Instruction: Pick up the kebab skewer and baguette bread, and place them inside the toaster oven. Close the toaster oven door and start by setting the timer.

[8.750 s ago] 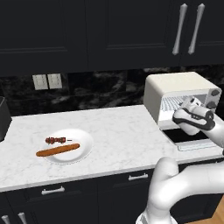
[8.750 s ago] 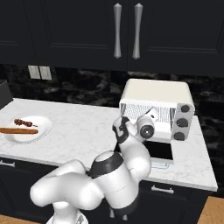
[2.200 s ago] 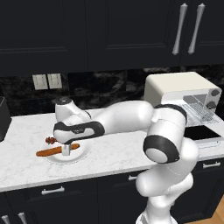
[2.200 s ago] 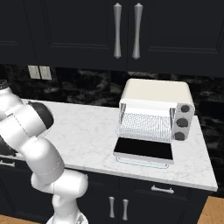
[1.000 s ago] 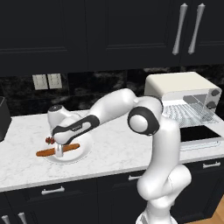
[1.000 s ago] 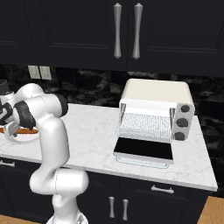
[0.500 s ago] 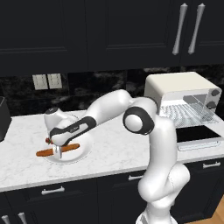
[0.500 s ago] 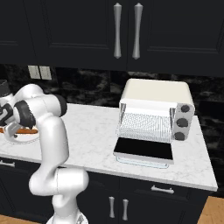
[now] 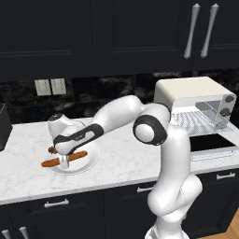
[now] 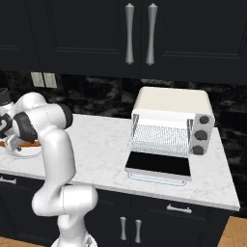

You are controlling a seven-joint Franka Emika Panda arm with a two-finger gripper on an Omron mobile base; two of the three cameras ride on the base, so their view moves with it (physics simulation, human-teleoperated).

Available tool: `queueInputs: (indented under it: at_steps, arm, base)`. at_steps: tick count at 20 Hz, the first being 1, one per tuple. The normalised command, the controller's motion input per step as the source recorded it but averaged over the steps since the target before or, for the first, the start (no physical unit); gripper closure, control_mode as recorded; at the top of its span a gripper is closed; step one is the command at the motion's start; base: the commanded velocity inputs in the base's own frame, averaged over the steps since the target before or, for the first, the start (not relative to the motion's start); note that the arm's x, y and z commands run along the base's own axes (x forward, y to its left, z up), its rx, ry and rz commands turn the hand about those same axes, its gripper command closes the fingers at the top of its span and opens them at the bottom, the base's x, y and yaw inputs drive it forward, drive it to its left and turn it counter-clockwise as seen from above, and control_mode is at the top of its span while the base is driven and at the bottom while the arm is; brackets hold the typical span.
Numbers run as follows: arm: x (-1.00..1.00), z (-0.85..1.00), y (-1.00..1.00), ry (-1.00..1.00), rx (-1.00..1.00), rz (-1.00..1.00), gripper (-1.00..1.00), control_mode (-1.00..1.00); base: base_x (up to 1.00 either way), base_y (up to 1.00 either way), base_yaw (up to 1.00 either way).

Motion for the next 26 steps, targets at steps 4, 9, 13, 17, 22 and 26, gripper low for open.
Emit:
queueInputs:
  at_steps: [4,9,13,17,22,26]
  arm:
    - [-0.76,0.65,-0.85,-0.08,0.0,0.09,1.0,-1.0]
    - [-0.73,0.7,-0.99,-0.13,0.0,0.14,1.0,-1.0]
    - [-0.51,0.65,-1.0,-0.05,0.0,0.1,1.0,-1.0]
    - [-0.29,0.59,-1.0,0.0,0.03,0.07,1.0,-1.0]
    - [-0.11,0.55,-1.0,-0.02,0.04,0.01,1.0,-1.0]
    - [-0.01,0.39,-1.0,-0.01,0.02,0.03,1.0,-1.0]
  base:
    - [0.0,0.0,0.0]
    - [0.0,0.0,0.0]
    - [0.0,0.0,0.0]
    - [0.0,0.0,0.0]
    - [0.0,0.0,0.0]
    - [0.0,0.0,0.0]
